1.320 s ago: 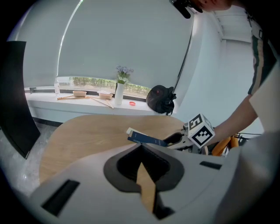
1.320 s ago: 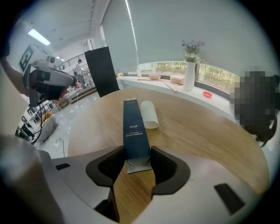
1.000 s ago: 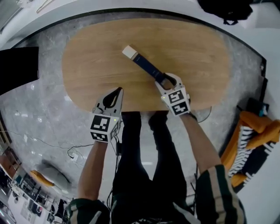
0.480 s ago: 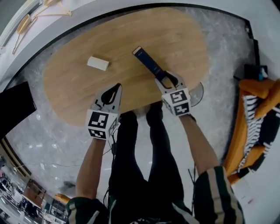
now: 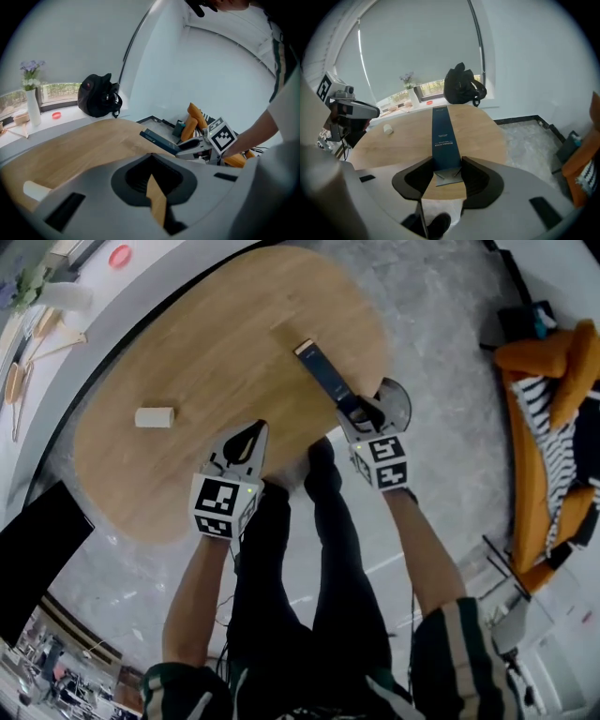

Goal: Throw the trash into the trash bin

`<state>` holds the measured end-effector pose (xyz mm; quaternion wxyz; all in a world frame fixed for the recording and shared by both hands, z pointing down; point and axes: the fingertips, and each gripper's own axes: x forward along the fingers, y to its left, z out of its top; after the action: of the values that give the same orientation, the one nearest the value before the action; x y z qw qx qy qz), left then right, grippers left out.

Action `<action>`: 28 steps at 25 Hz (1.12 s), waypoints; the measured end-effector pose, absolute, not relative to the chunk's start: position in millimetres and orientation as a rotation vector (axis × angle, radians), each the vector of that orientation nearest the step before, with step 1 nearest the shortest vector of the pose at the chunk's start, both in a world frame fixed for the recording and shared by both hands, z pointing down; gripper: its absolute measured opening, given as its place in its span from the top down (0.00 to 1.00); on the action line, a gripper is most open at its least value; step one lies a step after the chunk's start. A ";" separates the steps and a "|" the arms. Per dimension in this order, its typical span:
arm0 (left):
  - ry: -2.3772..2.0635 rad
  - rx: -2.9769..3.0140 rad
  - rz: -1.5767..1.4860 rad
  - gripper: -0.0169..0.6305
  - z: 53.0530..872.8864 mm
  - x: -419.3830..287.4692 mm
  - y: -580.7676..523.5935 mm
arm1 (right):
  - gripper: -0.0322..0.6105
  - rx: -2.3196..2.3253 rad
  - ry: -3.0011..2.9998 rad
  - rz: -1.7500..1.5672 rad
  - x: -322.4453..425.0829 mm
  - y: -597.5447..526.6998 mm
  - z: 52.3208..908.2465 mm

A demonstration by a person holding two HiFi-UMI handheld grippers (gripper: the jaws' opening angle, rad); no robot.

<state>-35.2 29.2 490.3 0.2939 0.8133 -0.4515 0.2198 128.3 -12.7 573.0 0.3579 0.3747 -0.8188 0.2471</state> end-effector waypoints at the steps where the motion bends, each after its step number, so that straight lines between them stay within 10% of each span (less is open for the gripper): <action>1: -1.180 2.183 0.598 0.98 490.3 -24.3 24.9 | 0.67 0.998 -2.099 0.646 142.5 -13.7 575.6; 28: -0.988 2.280 0.646 0.98 552.5 127.3 -6.1 | 0.67 1.365 -1.611 1.114 368.3 57.8 766.0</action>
<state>127.3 -6.1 552.5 0.2833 0.8516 -0.3690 0.2415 368.3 57.8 766.0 0.3680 0.5317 -0.6275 0.4338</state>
